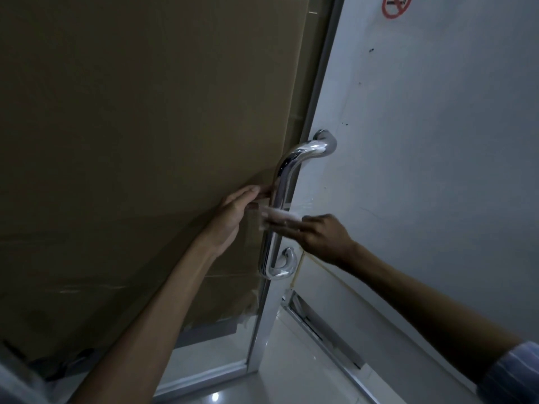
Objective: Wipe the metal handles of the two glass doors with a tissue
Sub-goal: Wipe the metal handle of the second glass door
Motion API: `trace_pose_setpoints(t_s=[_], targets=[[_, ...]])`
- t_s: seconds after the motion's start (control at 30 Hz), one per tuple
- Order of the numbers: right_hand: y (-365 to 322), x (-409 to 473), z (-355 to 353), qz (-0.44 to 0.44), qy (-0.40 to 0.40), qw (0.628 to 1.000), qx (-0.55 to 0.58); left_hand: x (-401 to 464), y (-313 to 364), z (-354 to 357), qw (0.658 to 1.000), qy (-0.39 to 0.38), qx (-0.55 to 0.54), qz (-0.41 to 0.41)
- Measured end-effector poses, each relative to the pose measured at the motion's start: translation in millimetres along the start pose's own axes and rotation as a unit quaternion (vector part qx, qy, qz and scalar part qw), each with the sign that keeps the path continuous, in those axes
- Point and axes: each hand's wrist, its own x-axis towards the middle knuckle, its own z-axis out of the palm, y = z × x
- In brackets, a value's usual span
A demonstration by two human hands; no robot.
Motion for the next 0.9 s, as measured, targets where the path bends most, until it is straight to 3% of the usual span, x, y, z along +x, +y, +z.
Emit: trace_pose_setpoints(t_s=[0.1,0.23,0.4,0.67,0.83,0.9], targets=[[-1.7,-4.9,3.0,-0.021,-0.049,0.998,-0.021,-0.8,2.4,0.4,1.0,-0.002,0.007,-0.005],[13.9,14.3,-14.9,0.069,0.036,0.997,-0.008,5.2,-0.2,-0.3,1.0,0.02,-0.007,0.002],[13.1,15.4,-11.2,0.006,0.006,1.0,0.003,8.4,-4.5,-2.3,0.999,0.027,-0.02,-0.005],[36.2,55.3,-50.7,0.208,0.187,0.96,0.027,5.2,3.9,5.1,0.999,0.036,0.036,-0.014],[39.9,55.7,-53.4,0.245,0.204,0.946,0.051,4.9,11.9,7.7,0.998,0.054,0.044,-0.008],[41.1,56.3,-55.1,0.299,0.223,0.925,0.07,6.8,13.7,8.9,0.996,0.06,0.067,0.007]])
